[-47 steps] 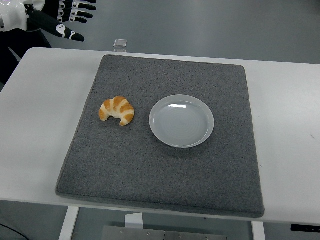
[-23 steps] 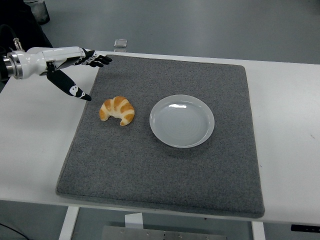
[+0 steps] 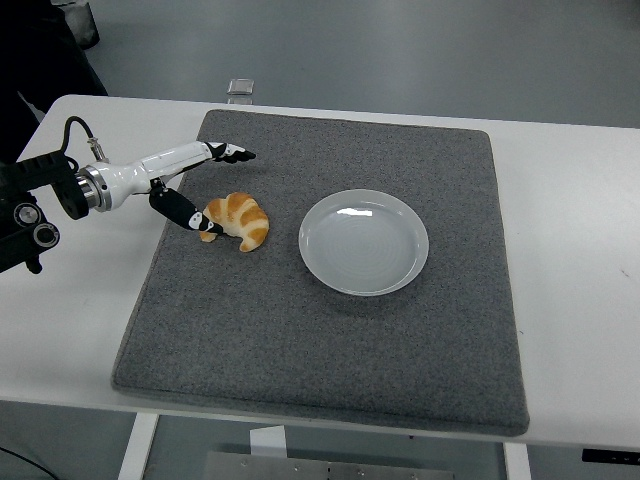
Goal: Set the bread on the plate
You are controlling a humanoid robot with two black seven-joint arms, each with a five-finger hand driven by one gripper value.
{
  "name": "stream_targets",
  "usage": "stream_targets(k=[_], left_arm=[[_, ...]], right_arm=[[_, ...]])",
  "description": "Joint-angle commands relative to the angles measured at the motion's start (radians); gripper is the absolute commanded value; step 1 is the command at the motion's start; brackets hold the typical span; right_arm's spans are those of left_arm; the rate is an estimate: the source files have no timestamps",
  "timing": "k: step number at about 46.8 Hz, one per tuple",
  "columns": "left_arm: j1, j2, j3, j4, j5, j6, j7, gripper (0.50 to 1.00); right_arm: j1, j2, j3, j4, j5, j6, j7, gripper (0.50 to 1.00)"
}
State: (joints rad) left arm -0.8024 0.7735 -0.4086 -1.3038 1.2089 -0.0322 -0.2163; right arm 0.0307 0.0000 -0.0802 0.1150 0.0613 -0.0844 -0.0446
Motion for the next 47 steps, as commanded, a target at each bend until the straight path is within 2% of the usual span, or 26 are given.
stream_targets(k=[1,7,36,47], left_arm=[[-0.001,-0.014,0.001,0.027,0.029,0.000,0.000,0.990],[0.002,-0.057,-0.001,0.060,0.103,0.000,0.002,0.990],[0.000,-0.140,0.001,0.181,0.139,0.006,0.000,0.984],[0.003,-0.154,0.040,0.182,0.147,0.046,0.000,0.981]], right_arm=[[0.000,0.000,0.000,0.000,0.000,0.000,0.000,0.952],[0.000,0.000,0.000,0.000,0.000,0.000,0.000,0.952],[0.000,0.000,-0.001,0.000,0.000,0.000,0.000,0.952],[0.000,0.000,0.000,0.000,0.000,0.000,0.000,0.952]])
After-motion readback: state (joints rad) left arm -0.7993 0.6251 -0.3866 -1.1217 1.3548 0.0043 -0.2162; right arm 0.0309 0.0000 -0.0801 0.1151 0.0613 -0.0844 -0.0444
